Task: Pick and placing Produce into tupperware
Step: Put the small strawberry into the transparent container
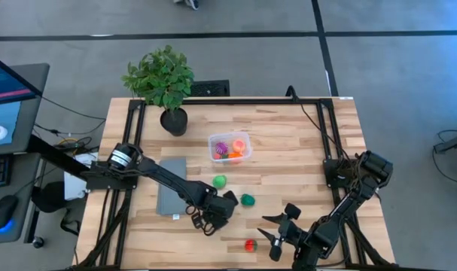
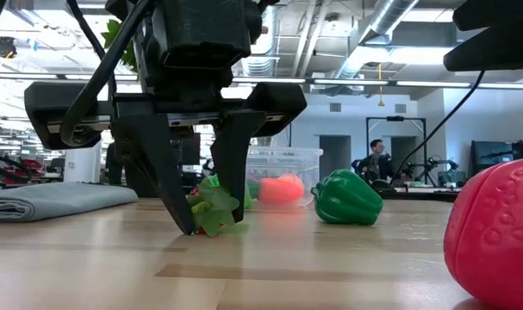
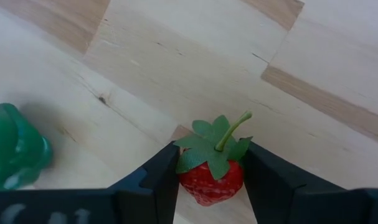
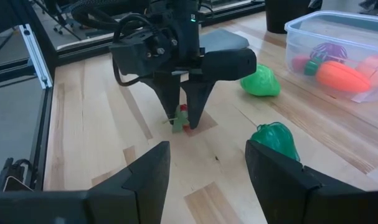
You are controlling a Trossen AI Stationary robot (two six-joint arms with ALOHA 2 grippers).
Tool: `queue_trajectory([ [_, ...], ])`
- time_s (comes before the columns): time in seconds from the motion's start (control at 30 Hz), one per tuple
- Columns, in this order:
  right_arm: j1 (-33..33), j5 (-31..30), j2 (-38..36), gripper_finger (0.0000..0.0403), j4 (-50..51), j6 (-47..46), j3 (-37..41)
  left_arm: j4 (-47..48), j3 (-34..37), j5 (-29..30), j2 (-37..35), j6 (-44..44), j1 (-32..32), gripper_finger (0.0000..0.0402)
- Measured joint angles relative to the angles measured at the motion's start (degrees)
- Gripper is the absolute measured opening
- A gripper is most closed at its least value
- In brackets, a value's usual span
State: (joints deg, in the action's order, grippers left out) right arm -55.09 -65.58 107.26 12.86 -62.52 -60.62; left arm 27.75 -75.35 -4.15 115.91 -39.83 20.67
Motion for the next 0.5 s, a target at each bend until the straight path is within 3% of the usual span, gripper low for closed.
queue_trajectory([
  [0.5,0.0,0.0,0.0,0.0233,0.0,0.0,0.0,3.6,0.1,0.5,-9.0,4.4,0.0,0.0146],
])
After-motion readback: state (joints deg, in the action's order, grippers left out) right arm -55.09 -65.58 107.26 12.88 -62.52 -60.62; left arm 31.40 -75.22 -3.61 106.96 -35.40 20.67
